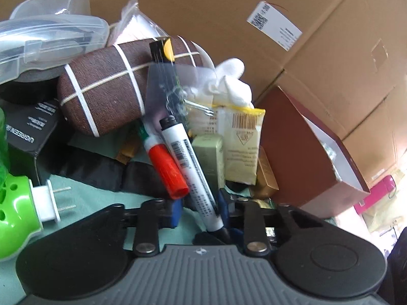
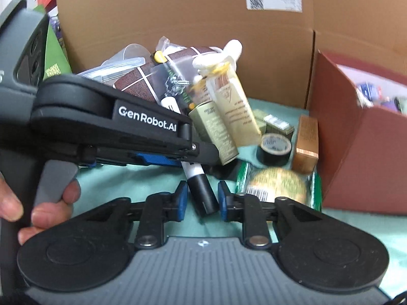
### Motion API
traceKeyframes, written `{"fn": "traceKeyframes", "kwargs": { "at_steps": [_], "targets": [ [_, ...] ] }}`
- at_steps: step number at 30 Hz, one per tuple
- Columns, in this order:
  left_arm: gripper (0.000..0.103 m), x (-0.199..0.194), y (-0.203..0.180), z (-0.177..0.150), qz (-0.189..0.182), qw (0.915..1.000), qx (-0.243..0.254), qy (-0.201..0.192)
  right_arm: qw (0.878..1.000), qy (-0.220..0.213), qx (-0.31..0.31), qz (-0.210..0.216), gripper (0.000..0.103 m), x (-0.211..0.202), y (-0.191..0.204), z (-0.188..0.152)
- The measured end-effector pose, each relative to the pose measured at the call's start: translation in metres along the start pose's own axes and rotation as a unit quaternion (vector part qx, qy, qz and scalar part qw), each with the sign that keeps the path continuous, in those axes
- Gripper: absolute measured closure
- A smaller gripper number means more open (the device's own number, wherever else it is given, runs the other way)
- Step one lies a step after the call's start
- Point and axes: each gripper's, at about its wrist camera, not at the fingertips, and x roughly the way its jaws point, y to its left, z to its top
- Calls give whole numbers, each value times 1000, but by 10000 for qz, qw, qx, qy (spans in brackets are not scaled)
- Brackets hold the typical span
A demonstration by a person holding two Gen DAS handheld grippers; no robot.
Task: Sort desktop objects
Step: 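Close both tools together on the white marker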
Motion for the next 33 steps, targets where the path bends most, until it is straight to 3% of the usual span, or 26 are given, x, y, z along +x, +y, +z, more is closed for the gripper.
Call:
{"fn": "traceKeyframes", "kwargs": {
  "at_steps": [5,15,19,22,23,25,28,33],
  "targets": [
    [83,-6,-11,-11,44,9992,313,237,9993,270,212,178,86,-14,5,-5],
    [82,-30,-28,-46,-179,9933,811,807,9968,496,512,362,86,-64,18,-40],
    [74,-28,-29,-45,-15,9944,771,729,9967,424,633,291,85,-64,16,-41],
    [52,-25,-31,-39,113,9954,735,603,9974,380,588,159,84,-60,18,-39],
    [50,-24,-33,-37,144,9954,759,570,9974,371,604,137,84,-60,17,-39],
    [55,-20,-34,-34,185,9948,824,565,9973,344,628,132,84,-59,16,-38],
    [73,-15,-40,-35,303,9925,1008,621,9980,336,531,75,84,-56,19,-37],
    [69,-10,-44,-36,360,9913,1142,550,9984,319,476,30,83,-53,21,-35]
  ]
}}
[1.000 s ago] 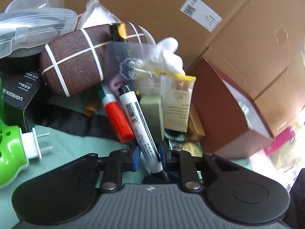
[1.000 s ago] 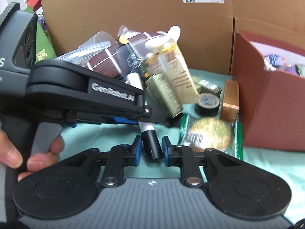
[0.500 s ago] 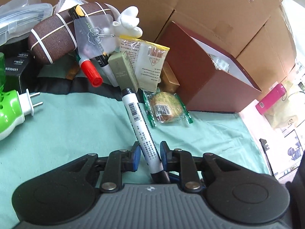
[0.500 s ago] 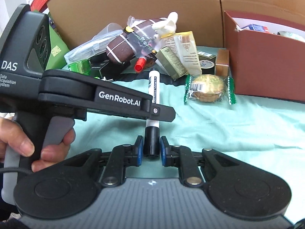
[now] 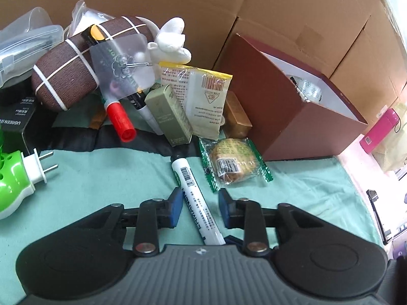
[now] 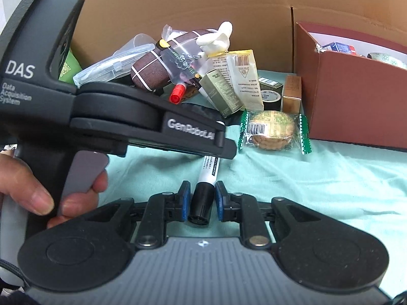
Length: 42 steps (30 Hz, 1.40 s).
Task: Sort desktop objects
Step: 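Close both tools together on the white marker, then lift and carry the white marker with both tools over the red box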
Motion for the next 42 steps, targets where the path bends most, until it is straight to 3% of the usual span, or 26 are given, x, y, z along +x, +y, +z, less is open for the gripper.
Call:
{"fn": "traceKeyframes", "kwargs": {
  "at_steps": [4,14,20,30,38,42],
  "targets": [
    [82,1,-2,0,122,9999,104,11,10000,-18,-41,-30,83,1,2,0],
    [82,-10,-5,-6,34,10000,-61,2,9998,-71,197,26,84,-15,0,-6],
    [83,-41,-35,0,-101,9987,127,-486,9985,-519,121,-93,84,-53,0,-2],
    [84,-67,-97,44,-646,9886,557,-1241,9880,-1420,-46,-605,84,-112,-21,30],
    [85,-40,-150,92,-1090,9799,834,-1449,9769,-1850,164,-1057,84,-127,-78,68],
    [86,-10,-172,114,-1361,9771,1007,-1285,9717,-1919,315,-1338,84,-120,-111,82]
  ]
}}
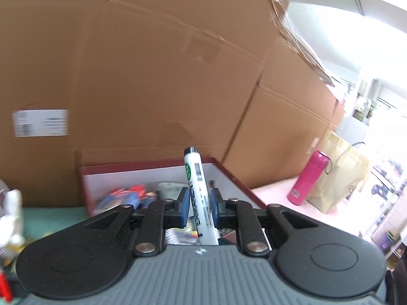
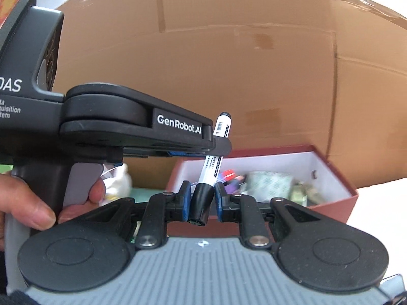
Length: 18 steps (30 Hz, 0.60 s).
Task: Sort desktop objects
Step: 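Lift and carry the white marker with both tools over the red box, then open both tools to drop the white marker into the red box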
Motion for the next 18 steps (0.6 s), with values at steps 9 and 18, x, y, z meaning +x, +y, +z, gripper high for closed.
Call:
{"fn": "traceKeyframes", "kwargs": {
  "at_steps": [9,18],
  "targets": [
    [88,96,-7,7,-398,9979,-30,509,9977,193,396,-509,84,57,-64,-1],
    [89,147,-9,2,-562,9949,-58,839,9952,420,393,-789,85,92,-96,-9]
  ]
}}
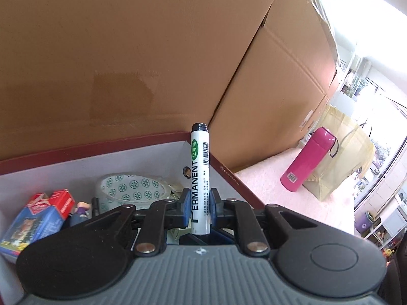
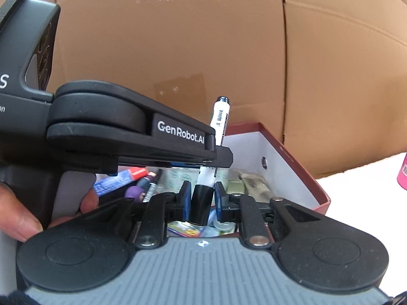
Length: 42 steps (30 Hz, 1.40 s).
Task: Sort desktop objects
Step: 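Open both tools to drop the white marker into the red box, then withdraw both open tools from the red box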
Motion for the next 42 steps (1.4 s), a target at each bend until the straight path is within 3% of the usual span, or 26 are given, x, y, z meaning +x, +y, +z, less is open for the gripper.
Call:
{"fn": "traceKeyframes", "kwargs": {
  "at_steps": [3,6,7,8,9,10,11,13,20,23,28,33,42],
  "targets": [
    [87,7,-3,-2,80,9999,81,56,9999,48,-38,-105,85,6,-3,-2],
    [52,8,-6,-4,137,9996,237,80,9997,105,-155,-135,85,10,-4,-5],
    [36,6,-5,-6,176,9995,277,14,9995,112,-207,-188,83,11,-3,-5],
    [26,3,-7,-6,218,9992,331,-86,9994,123,-245,-216,82,12,-2,-6],
    [22,-1,-7,-6,245,9988,389,-181,9993,133,-252,-226,80,13,-2,-7],
    [17,-4,-8,-5,272,9984,437,-246,9993,127,-264,-233,75,13,-1,-7],
    [12,-7,-9,-5,295,9981,462,-291,9992,113,-298,-247,60,12,-1,-8],
    [7,-13,-10,-3,339,9977,492,-333,9984,54,-378,-407,48,10,2,-8],
    [1,-31,-12,0,426,9974,524,-266,9979,2,-332,-563,15,4,3,-9],
    [1,-43,-10,-4,432,9975,396,-383,9974,-15,-394,-602,9,-7,6,-11],
    [0,-75,-11,-20,624,9952,510,-552,9946,110,-745,-711,2,-31,20,-18],
    [0,-113,-10,-40,798,9940,416,-627,9923,246,-900,-820,2,-63,36,-32],
    [0,-172,-27,-89,1325,9888,617,-287,9926,421,-871,-735,2,-119,65,-68]
  ]
}}
